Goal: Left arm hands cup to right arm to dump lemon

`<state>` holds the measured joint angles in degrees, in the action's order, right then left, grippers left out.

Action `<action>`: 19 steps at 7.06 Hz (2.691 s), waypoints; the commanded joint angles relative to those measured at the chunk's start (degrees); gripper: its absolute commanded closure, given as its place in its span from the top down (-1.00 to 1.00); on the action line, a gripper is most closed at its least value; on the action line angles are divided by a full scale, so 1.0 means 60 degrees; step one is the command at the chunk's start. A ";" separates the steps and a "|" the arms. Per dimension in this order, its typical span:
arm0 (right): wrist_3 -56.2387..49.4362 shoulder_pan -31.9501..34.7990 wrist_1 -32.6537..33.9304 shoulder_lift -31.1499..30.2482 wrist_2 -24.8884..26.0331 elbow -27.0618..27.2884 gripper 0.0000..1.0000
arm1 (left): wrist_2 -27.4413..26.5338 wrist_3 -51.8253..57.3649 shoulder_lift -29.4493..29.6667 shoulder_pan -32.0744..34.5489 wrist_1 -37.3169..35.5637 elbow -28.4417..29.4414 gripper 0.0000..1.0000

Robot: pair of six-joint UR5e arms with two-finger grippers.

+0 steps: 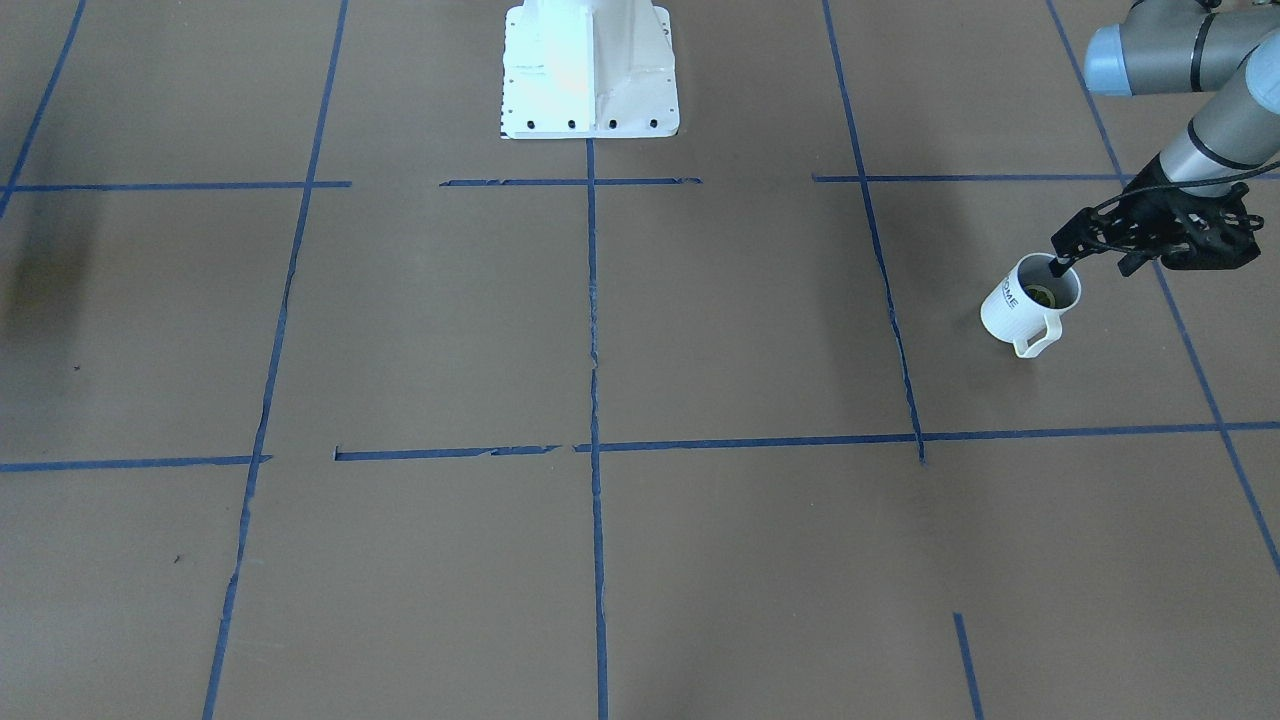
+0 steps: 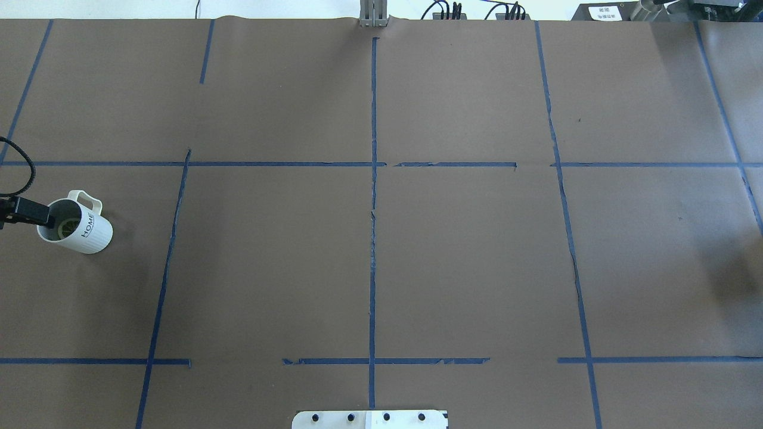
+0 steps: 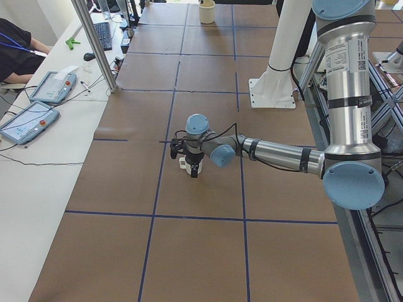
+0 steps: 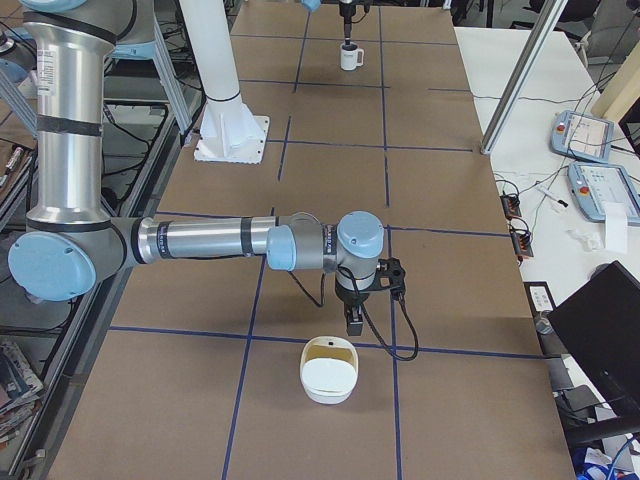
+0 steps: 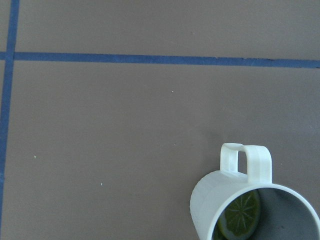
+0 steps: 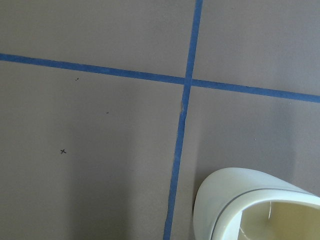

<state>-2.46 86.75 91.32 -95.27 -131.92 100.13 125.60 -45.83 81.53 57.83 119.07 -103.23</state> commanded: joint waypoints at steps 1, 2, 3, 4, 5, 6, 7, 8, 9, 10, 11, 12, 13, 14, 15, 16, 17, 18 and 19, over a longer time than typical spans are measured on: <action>0.0000 0.0000 0.0000 0.0000 0.0000 0.0010 1.00 | 0.0027 -0.0052 0.0078 -0.0146 -0.0011 0.0140 0.12; 0.0000 0.0000 0.0000 0.0000 0.0000 0.0010 1.00 | 0.0115 -0.0052 0.0078 -0.0146 -0.0041 0.0111 -0.46; 0.0000 0.0000 0.0000 0.0000 0.0000 0.0010 1.00 | 0.0130 -0.0052 0.0064 -0.0131 -0.0070 0.0082 -0.64; 0.0000 0.0000 0.0000 0.0000 0.0000 0.0010 1.00 | 0.0130 -0.0052 0.0107 -0.0131 -0.0099 0.0067 -0.64; 0.0000 0.0000 0.0000 0.0000 0.0000 0.0010 1.00 | 0.0116 -0.0052 0.0151 -0.0131 -0.0099 0.0053 -0.81; -0.0014 -0.0014 -0.0015 0.0015 0.0000 0.0010 1.00 | 0.0101 -0.0081 0.0151 -0.0059 -0.0114 -0.0035 -0.90; -0.0015 -0.0029 -0.0029 0.0029 0.0000 0.0039 1.00 | 0.0115 -0.0082 0.0151 0.0174 -0.0303 -0.0079 -1.00; -0.0029 -0.0145 -0.0189 0.0261 0.0015 0.0054 1.00 | 0.0116 -0.0111 0.0499 0.0525 -0.1073 -0.0224 -1.00; -0.0087 -0.0277 -0.0713 0.0293 0.0015 0.0054 1.00 | 0.0101 -0.0227 0.1025 0.0862 -0.2589 -0.0704 -1.00; -0.0117 -0.0496 -0.1675 0.0293 0.0015 0.0040 1.00 | 0.0101 -0.1780 0.1610 0.0894 -0.3938 -0.1173 -1.00; -0.0059 -0.0875 -0.2540 0.0337 0.0029 0.0011 1.00 | 0.0115 -0.4188 0.2631 0.0865 -0.4880 -0.1192 -1.00; -0.0117 -0.1270 -0.3361 0.0656 0.0044 -0.0004 1.00 | 0.0217 -0.6097 0.3265 0.0648 -0.5339 -0.1207 -1.00; -0.0016 -0.1637 -0.3920 0.1065 0.0030 -0.0048 1.00 | 0.0740 -0.7581 0.3822 0.0167 -0.5503 -0.1178 -1.00; -0.0044 -0.1757 -0.4013 0.1171 0.0015 -0.0048 0.98 | 0.0876 -0.8727 0.4307 -0.0114 -0.5505 -0.1193 -1.00; -0.0029 -0.1990 -0.4869 0.1317 0.0044 -0.0077 0.97 | 0.0892 -1.0015 0.4834 -0.0595 -0.5505 -0.1149 -1.00; 0.0348 -0.2355 -0.5864 0.1435 0.0131 -0.0121 0.94 | 0.0892 -1.1101 0.5448 -0.1006 -0.5505 -0.1047 -1.00; 0.1164 -0.3098 -0.6280 0.2117 0.0262 -0.0136 0.98 | 0.0892 -1.1750 0.5773 -0.1285 -0.5490 -0.1032 -1.00; 0.2259 -0.4004 -0.6226 0.2820 0.1003 -0.0136 0.98 | 0.0892 -1.2090 0.5965 -0.1462 -0.5476 -0.1017 -1.00; 0.2401 -0.4826 -0.6545 0.2856 0.2200 -0.0064 0.98 | 0.0892 -1.2485 0.6199 -0.1653 -0.5461 -0.0973 -1.00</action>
<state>8.61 63.78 53.94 -80.12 -125.59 99.45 130.95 -117.52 116.90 49.43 86.20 -109.33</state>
